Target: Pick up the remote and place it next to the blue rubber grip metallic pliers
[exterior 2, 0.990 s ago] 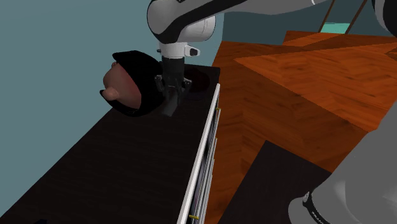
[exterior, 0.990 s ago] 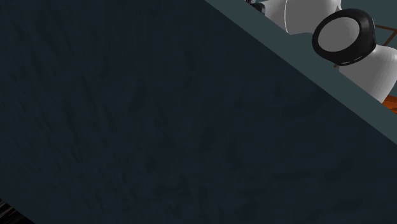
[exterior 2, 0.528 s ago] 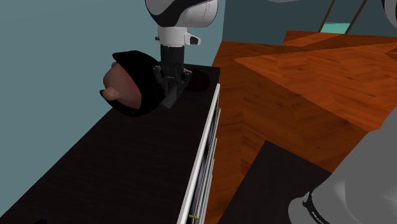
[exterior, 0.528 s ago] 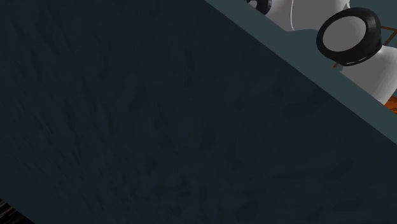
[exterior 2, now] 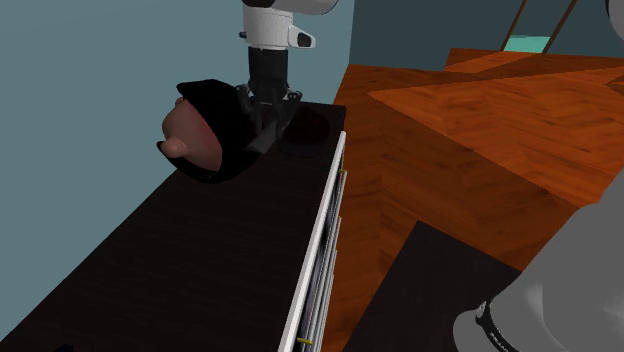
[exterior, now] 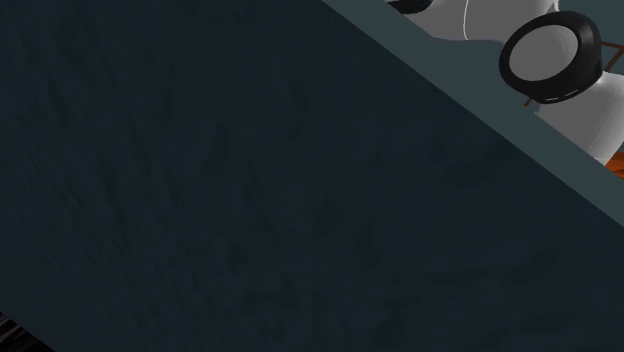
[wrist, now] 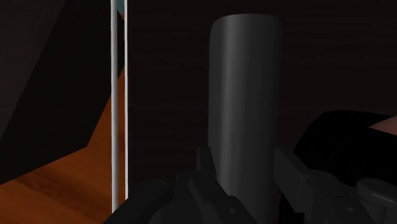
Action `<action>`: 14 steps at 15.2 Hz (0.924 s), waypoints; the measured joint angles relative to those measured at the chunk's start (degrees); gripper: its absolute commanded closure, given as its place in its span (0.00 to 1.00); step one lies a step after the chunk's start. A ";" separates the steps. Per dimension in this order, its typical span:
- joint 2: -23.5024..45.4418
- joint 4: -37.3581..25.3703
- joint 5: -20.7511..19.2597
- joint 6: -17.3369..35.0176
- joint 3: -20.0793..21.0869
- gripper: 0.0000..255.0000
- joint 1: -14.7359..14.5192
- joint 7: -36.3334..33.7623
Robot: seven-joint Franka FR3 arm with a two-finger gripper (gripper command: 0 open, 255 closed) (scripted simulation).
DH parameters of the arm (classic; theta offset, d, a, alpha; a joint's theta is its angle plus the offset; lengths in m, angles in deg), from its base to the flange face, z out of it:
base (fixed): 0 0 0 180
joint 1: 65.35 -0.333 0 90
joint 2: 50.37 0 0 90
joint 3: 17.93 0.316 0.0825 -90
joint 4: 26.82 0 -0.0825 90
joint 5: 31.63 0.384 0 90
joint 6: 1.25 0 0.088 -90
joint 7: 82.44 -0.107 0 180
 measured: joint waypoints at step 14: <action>-3.66 0.53 0.66 -1.19 4.04 1.00 -4.65 -8.96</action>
